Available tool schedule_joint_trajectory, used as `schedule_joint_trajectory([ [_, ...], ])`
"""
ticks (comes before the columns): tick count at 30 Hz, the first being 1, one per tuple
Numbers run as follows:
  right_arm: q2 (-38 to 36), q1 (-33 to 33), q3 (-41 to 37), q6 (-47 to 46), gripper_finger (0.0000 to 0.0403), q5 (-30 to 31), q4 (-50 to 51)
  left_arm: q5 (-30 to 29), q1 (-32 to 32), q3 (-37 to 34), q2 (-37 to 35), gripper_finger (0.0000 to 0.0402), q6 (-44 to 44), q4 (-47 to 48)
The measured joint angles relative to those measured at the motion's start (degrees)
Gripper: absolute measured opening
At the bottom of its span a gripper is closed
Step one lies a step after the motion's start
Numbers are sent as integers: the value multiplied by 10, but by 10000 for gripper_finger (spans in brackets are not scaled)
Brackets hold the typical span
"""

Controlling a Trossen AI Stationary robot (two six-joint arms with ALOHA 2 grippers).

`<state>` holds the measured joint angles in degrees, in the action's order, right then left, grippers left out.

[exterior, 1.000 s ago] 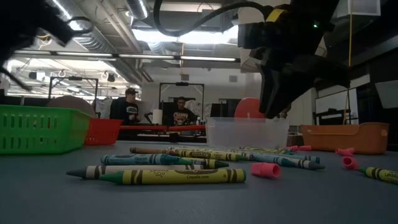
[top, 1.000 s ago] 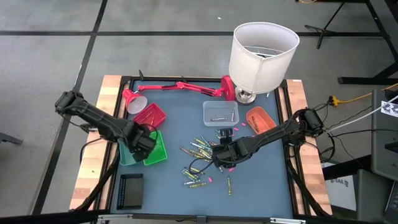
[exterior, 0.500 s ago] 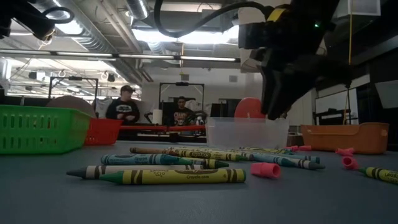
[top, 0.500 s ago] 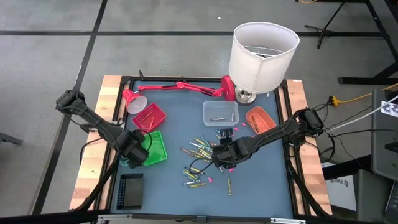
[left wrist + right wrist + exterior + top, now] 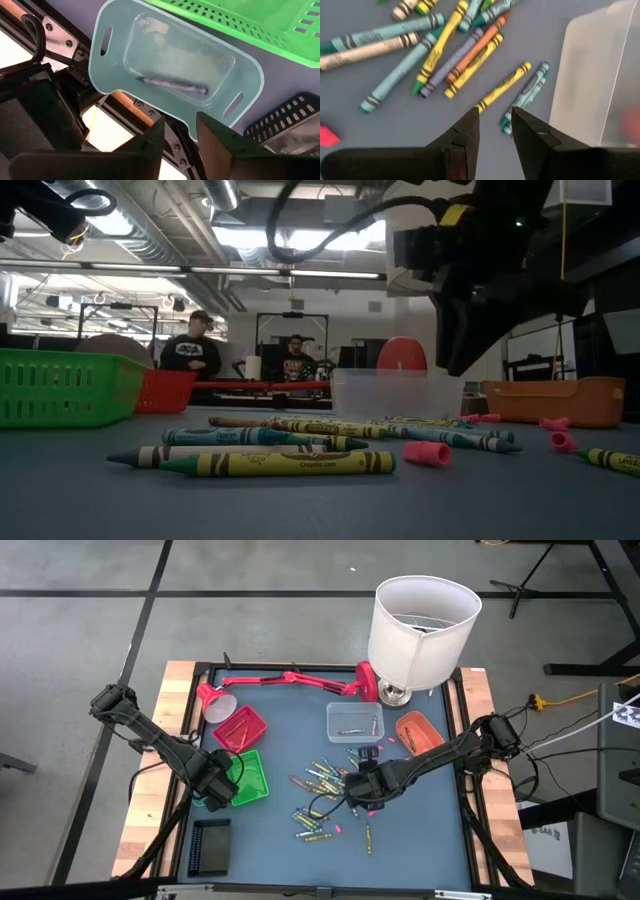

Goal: Sort crayons
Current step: Put the green crayon into the green bin

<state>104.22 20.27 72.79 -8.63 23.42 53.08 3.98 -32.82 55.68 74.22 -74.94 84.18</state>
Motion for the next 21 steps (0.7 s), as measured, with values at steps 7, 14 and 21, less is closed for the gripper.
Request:
schedule_joint_trajectory([
  [7, -3, 0, 0, -3, 111, 0, 46, -17, 0, 0, 0, 121, 1, -26],
  [14, -39, 12, 0, -6, 111, 6, 67, -18, 0, 0, 0, 105, 5, -65],
  [21, -78, 43, 0, -33, 111, 16, 93, -33, 1, 0, 0, 85, 38, -175],
])
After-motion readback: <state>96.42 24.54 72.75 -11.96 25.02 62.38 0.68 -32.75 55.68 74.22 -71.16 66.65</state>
